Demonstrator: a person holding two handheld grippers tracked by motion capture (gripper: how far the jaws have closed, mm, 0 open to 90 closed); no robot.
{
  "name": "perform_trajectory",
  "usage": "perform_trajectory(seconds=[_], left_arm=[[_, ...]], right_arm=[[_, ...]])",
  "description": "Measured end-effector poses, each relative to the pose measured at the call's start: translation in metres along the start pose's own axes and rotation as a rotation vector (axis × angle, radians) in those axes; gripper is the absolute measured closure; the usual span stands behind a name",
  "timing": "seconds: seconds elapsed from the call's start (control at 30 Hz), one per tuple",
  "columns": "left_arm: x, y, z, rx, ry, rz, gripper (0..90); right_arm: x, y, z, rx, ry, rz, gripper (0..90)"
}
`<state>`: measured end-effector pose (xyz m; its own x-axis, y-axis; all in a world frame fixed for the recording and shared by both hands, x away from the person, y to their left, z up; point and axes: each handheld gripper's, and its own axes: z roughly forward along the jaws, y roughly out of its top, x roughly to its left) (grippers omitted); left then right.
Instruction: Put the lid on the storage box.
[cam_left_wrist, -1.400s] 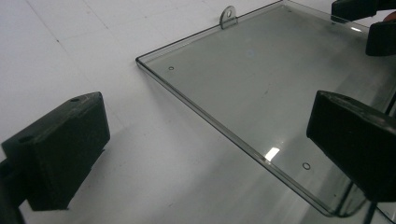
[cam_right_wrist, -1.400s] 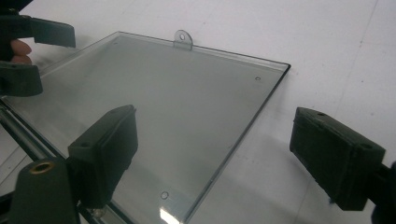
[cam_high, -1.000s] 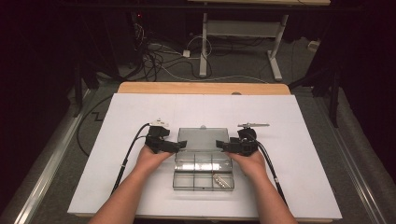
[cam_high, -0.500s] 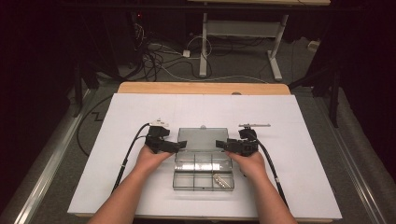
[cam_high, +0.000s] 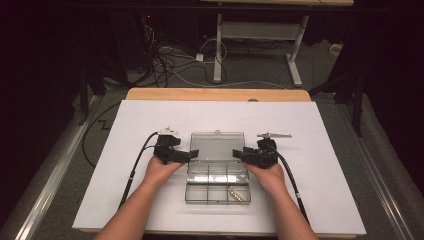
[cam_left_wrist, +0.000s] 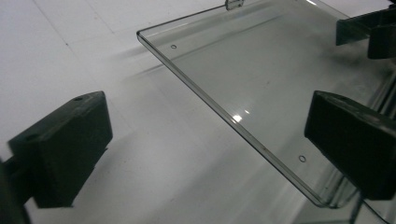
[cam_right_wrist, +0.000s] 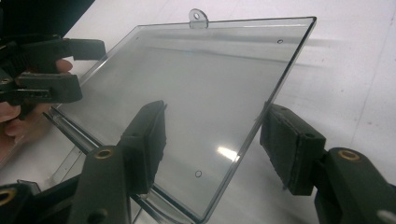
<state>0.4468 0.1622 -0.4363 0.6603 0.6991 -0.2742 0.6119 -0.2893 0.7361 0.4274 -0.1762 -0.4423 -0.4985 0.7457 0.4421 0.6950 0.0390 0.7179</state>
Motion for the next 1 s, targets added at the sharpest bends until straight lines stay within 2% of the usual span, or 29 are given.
perform_trajectory(seconds=[0.13,0.3,0.4,0.57,0.87,1.0], left_arm=[[0.0,-0.001,-0.002,-0.013,-0.05,0.006,13.2],[-0.005,0.001,-0.002,-0.019,-0.077,0.025,24.2],[-0.008,0.002,-0.002,-0.02,-0.103,0.04,30.4],[-0.01,0.003,-0.003,-0.025,-0.123,0.043,35.1],[-0.012,0.004,-0.008,-0.037,-0.116,0.059,43.6],[-0.016,0.004,-0.012,-0.049,-0.089,0.104,46.1]], right_arm=[[0.002,-0.001,-0.003,-0.027,-0.01,-0.027,45.5],[0.004,-0.001,-0.005,-0.041,-0.023,-0.046,47.1],[0.006,-0.001,-0.006,-0.055,-0.04,-0.073,48.6],[0.008,0.0,-0.008,-0.067,-0.044,-0.088,51.0],[0.011,0.0,-0.012,-0.083,-0.063,-0.146,53.1],[0.011,0.001,-0.017,-0.092,-0.074,-0.175,57.3]])
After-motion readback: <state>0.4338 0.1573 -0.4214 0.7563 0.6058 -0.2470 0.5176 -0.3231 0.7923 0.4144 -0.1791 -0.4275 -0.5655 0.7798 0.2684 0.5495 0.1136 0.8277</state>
